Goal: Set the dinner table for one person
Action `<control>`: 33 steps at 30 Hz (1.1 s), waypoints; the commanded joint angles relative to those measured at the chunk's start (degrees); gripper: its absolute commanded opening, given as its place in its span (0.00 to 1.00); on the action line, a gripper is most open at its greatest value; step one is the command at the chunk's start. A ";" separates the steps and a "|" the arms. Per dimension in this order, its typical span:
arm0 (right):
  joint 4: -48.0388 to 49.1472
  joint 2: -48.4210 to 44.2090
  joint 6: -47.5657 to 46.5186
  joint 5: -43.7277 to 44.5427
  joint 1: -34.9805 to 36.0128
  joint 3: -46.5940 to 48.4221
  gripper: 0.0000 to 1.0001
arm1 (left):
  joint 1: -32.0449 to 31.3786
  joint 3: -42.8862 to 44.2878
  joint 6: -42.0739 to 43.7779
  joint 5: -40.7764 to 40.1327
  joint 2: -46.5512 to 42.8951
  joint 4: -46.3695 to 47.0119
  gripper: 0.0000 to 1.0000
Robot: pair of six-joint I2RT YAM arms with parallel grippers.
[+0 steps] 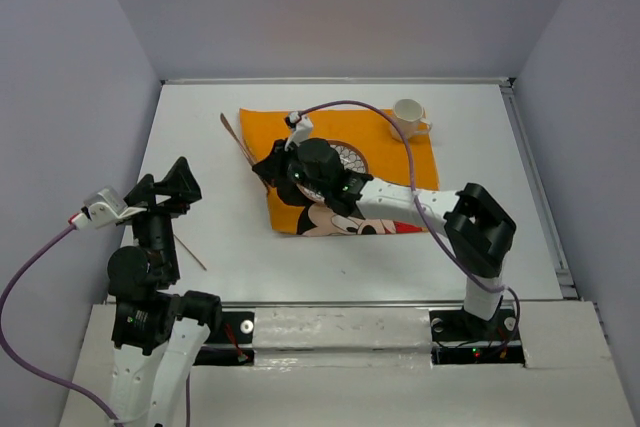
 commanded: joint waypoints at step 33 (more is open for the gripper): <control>5.25 -31.60 -1.61 19.22 -18.97 -41.77 0.00 | -2.01 -1.11 0.78 1.65 0.21 3.34 0.99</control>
